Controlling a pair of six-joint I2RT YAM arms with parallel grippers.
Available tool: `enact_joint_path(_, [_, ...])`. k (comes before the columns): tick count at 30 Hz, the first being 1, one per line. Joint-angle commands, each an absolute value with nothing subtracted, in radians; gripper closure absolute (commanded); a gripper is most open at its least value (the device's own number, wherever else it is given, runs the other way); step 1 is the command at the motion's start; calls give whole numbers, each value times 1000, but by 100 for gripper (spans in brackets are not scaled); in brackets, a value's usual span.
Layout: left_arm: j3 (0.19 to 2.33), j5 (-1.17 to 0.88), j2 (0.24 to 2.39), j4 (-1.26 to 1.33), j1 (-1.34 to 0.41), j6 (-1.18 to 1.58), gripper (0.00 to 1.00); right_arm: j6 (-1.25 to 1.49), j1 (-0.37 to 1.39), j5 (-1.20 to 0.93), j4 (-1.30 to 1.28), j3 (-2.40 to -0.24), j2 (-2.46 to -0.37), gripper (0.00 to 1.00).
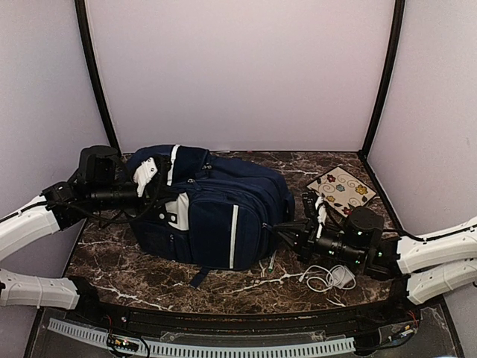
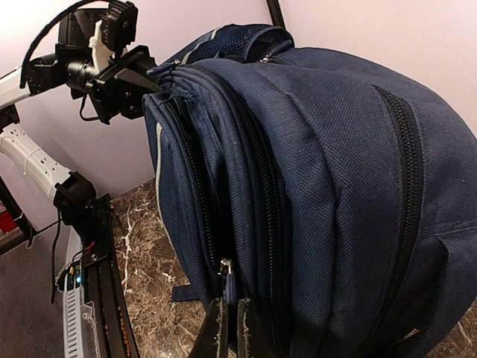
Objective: Pack the student bag
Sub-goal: Unzip the upper front pocket of the student bag.
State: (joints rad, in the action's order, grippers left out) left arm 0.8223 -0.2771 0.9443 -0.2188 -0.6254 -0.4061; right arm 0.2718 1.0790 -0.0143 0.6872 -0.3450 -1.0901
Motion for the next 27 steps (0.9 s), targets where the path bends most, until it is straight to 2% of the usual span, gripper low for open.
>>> enact_joint_path(1, [887,-154,946,-182,-580,-293,100,246,1055,-72,537,-357,-1130,100])
enact_joint_path(7, [891,-139,963,-179,-561,-250,100,359,1029,-151,592,-297,-1226,100])
enact_joint_path(11, [883,-162,975,-136,-560,-228,100,408,1029,-200,654,-288,-1365,100])
enact_joint_path(17, [900,-150,1010,-142,-544,-216,100,454,1029,-246,843,-273,-1540,100])
enact_joint_path(27, [904,-177,1032,-141,-483,-158,100,385,1047,-271,651,-421,-1577,100])
